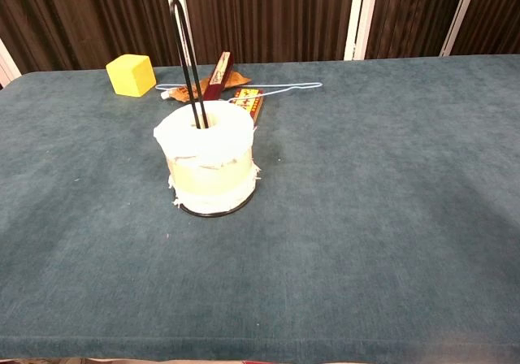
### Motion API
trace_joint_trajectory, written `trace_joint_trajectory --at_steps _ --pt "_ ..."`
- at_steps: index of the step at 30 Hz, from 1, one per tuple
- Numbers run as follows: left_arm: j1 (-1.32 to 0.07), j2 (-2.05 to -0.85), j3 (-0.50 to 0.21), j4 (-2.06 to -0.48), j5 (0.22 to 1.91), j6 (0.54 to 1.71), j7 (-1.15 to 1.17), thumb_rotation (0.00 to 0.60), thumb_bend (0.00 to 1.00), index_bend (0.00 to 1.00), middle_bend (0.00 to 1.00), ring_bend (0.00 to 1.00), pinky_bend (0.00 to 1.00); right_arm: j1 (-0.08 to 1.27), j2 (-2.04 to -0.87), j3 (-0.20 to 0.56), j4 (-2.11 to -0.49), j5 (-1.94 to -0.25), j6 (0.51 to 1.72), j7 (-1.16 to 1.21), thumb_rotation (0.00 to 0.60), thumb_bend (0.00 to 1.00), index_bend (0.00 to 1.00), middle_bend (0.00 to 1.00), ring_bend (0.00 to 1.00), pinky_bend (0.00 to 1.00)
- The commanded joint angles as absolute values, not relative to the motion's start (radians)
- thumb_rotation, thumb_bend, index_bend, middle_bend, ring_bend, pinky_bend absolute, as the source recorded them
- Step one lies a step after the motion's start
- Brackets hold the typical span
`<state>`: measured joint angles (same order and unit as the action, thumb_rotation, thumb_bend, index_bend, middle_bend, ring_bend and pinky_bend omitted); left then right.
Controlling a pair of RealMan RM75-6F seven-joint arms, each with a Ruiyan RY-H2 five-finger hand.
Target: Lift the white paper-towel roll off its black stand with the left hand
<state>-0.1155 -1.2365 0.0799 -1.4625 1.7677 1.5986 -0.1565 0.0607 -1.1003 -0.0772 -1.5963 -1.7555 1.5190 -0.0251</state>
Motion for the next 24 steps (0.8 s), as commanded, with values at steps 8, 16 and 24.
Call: trace_joint_trajectory --at_steps 8,16,24 --pt "-0.206 -1.324 0.123 -1.407 1.836 1.551 -0.613 0.6 0.35 0.0 0.0 0.0 0.0 0.064 -1.104 -0.075 -1.603 -1.751 1.511 -0.036 0.6 0.06 0.0 0.0 0.0 0.0" --pt "-0.284 -1.506 0.017 -1.346 1.697 1.438 -0.721 0.6 0.33 0.0 0.0 0.0 0.01 0.074 -1.105 -0.075 -1.612 -1.749 1.492 -0.046 0.6 0.06 0.0 0.0 0.0 0.0" --pt "-0.377 -1.585 -0.057 -1.411 1.583 1.279 -0.694 0.6 0.33 0.0 0.0 0.0 0.01 0.074 -1.101 -0.07 -1.613 -1.735 1.489 -0.044 0.6 0.06 0.0 0.0 0.0 0.0"
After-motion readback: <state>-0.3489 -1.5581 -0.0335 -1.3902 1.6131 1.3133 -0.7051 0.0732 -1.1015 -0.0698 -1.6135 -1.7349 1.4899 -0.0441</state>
